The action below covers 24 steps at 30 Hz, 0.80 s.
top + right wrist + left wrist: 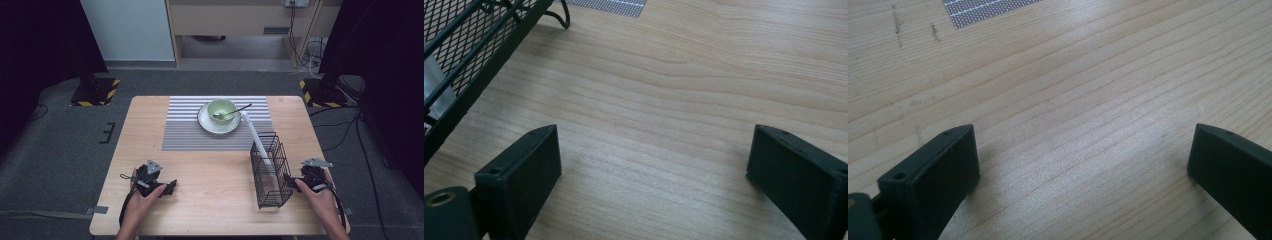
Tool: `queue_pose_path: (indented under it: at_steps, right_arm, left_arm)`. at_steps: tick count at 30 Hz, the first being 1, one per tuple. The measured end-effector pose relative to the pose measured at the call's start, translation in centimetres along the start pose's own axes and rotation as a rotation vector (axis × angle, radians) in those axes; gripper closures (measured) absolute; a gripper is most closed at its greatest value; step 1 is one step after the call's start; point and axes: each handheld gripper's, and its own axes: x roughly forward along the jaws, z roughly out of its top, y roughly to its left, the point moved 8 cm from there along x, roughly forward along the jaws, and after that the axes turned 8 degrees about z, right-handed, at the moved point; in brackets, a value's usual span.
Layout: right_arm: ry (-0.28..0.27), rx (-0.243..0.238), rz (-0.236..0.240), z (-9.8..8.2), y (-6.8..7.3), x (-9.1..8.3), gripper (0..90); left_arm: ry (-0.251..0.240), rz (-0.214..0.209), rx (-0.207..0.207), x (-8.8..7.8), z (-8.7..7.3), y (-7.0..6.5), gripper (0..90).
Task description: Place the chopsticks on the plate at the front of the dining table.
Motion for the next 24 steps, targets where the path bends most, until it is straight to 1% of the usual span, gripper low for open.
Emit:
queue_pose_path:
  at_steps: [2,5,6,7,9,11,14,17,21,24]
  right_arm:
    - [-0.003,-0.007,0.002,0.2,-0.2,-0.2,7.3]
    - [0.000,-0.019,0.027,0.9,-0.7,-1.1,7.2]
    - [0.000,-0.019,0.027,0.9,-0.7,-1.1,7.2]
    - [0.007,-0.033,0.041,1.4,-0.8,-1.5,7.0]
    - [0.011,-0.058,0.039,2.1,-1.0,-2.1,6.6]
    - [0.013,-0.070,0.030,2.9,-1.3,-2.9,6.7]
    - [-0.004,-0.072,0.033,4.6,-1.5,-4.3,9.7]
    - [0.001,-0.080,0.023,6.2,-1.7,-5.1,11.6]
    - [-0.026,-0.074,0.038,8.9,-1.5,-6.3,17.2]
    - [-0.047,-0.095,0.069,11.0,-0.7,-7.2,21.5]
  left_arm:
    - [0.000,0.000,0.000,0.0,0.0,0.0,0.0]
    - [0.000,0.000,0.000,0.0,0.0,0.0,0.0]
    - [0.000,0.000,0.000,0.0,0.0,0.0,0.0]
    - [0.000,0.000,0.000,0.0,0.0,0.0,0.0]
    - [0.000,0.000,0.000,0.0,0.0,0.0,0.0]
    - [0.000,0.000,0.000,0.0,0.0,0.0,0.0]
    - [0.000,0.003,-0.004,0.1,0.1,0.0,0.0]
    - [-0.001,0.003,-0.007,0.3,0.4,0.0,0.0]
    - [0.000,0.004,-0.007,0.4,0.4,0.0,0.0]
    - [0.000,0.004,-0.007,0.4,0.4,0.0,0.0]
